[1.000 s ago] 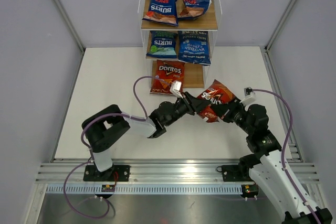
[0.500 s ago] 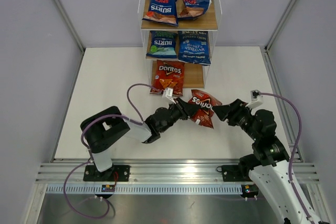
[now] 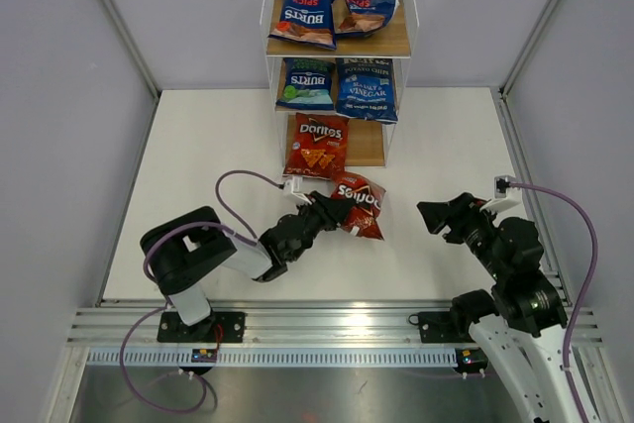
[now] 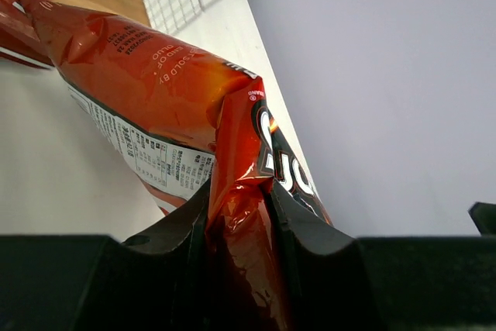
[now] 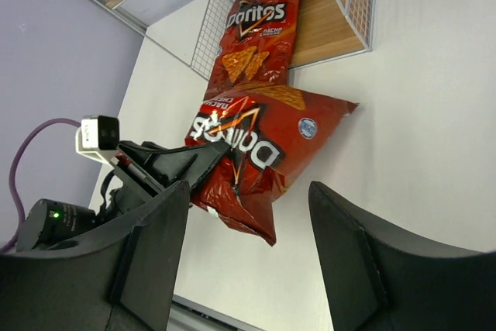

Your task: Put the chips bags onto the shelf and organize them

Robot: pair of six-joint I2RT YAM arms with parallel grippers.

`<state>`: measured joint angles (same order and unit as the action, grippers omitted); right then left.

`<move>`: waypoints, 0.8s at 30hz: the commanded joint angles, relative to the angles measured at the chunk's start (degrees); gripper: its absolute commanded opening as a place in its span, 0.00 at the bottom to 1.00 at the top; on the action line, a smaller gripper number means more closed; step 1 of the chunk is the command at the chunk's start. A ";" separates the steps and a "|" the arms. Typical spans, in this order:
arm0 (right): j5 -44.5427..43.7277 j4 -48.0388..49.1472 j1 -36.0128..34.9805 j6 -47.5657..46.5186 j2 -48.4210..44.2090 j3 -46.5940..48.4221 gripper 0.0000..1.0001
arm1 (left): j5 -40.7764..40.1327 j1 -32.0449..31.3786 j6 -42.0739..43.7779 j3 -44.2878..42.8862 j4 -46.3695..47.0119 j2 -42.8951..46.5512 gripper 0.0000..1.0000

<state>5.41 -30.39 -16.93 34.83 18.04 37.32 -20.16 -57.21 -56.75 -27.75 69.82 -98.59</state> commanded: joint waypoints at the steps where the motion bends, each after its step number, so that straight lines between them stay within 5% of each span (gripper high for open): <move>1: -2.25 -2.48 -0.39 -2.57 -0.55 2.67 0.71 | -7.52 0.69 4.54 1.55 14.80 2.52 0.31; 24: -3.92 -4.59 -0.39 -6.79 0.15 5.40 0.74 | -6.30 6.58 12.64 -8.19 21.23 -1.16 0.34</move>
<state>2.13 -35.90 -16.93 29.34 17.78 40.86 -25.91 -52.71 -46.04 -32.71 70.94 -98.54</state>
